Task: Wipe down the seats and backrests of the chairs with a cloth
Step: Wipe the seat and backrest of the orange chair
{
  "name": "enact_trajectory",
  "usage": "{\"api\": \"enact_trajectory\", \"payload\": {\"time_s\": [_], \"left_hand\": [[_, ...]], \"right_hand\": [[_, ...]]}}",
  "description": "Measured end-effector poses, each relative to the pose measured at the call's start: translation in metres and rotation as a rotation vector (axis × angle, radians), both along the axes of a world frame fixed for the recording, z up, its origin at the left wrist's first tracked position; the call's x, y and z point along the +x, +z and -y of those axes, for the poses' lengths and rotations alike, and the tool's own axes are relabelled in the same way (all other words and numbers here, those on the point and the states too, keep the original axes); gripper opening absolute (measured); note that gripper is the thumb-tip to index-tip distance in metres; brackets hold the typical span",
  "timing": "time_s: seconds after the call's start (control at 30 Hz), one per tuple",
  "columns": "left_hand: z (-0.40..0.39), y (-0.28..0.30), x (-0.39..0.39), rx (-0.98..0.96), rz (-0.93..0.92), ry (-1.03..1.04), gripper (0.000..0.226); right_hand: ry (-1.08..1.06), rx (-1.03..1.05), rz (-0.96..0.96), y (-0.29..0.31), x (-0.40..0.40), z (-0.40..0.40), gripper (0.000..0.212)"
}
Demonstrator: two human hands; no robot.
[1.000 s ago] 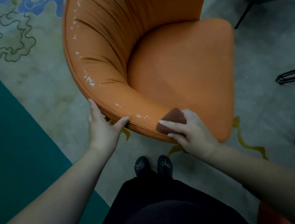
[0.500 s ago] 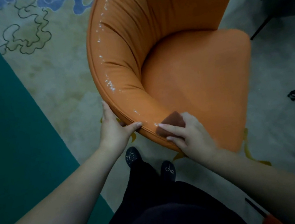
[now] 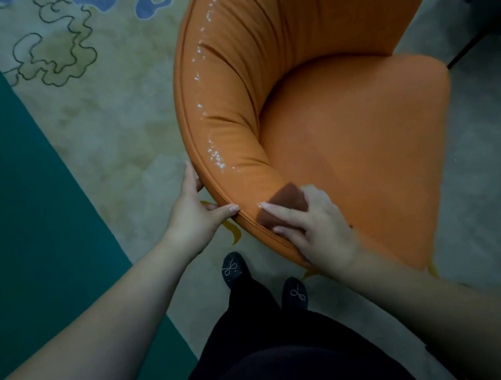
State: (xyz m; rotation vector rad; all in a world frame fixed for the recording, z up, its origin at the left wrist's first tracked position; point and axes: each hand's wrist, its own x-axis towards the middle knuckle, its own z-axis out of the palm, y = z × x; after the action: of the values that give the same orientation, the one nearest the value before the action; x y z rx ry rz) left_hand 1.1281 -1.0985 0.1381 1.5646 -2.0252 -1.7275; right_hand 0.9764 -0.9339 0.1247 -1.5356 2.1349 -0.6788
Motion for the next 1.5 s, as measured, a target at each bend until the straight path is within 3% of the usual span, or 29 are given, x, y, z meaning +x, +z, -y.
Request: {"api": "enact_trajectory", "payload": {"time_s": [0.13,0.33,0.57,0.8,1.07,1.27,1.5], "left_hand": [[0.012,-0.003,0.006,0.075,-0.071,0.004,0.109],[0.037,-0.001,0.009,0.138,-0.117,0.013,0.102],[0.049,-0.002,0.011,0.150,-0.132,-0.035,0.090],[0.061,0.000,0.013,0.185,-0.134,-0.133,0.103],[0.069,-0.007,0.015,0.177,-0.175,-0.099,0.105],[0.091,-0.004,0.006,0.167,-0.178,-0.129,0.116],[0.090,-0.010,0.000,0.154,-0.195,-0.144,0.116]], "right_hand": [[-0.011,-0.001,0.006,0.000,0.004,0.043,0.042],[0.044,-0.032,0.006,-0.001,-0.003,0.000,0.039],[-0.035,-0.046,-0.050,0.008,0.015,0.109,0.043],[0.004,-0.092,-0.039,0.006,0.018,0.060,0.048],[-0.107,-0.123,-0.075,0.006,0.016,0.161,0.041],[-0.035,-0.111,-0.045,0.000,0.020,0.094,0.048],[-0.122,-0.145,-0.125,0.009,-0.001,0.202,0.039]]}}
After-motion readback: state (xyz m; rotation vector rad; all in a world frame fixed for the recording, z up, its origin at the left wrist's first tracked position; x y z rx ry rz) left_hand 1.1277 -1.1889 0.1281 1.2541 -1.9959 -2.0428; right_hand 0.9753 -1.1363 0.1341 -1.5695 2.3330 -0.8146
